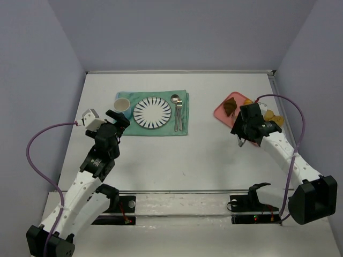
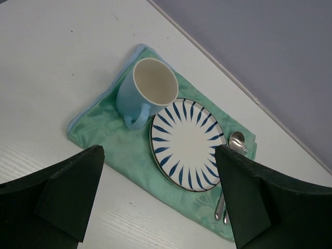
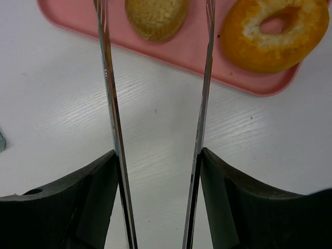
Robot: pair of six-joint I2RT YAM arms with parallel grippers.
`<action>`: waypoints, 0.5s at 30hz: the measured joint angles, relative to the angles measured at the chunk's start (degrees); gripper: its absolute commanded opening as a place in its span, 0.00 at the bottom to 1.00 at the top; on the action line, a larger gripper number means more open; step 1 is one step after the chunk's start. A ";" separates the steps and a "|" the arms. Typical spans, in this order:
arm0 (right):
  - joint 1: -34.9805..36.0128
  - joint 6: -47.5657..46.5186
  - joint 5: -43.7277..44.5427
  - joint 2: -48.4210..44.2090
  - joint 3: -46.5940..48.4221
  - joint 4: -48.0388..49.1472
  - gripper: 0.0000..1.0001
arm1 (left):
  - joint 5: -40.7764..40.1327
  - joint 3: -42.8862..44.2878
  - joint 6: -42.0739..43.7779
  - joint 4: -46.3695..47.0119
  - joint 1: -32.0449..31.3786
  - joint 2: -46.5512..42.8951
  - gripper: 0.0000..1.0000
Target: Place the bread
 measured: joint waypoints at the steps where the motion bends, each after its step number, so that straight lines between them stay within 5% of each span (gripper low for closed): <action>1: -0.04 -0.04 -0.02 0.52 0.04 0.26 0.66 | 0.00 0.00 0.00 0.00 0.00 0.02 0.99; 6: -0.76 -0.66 -1.18 3.98 0.04 1.11 0.63 | 0.00 0.00 -0.09 0.00 0.00 0.02 0.99; 10: -1.62 -1.44 -2.45 6.93 0.07 2.45 0.38 | -0.02 0.00 -0.09 0.00 0.02 0.02 0.99; 15: -1.86 -1.70 -3.10 7.82 0.17 3.37 0.25 | -0.04 0.00 -0.09 0.00 0.24 0.07 0.99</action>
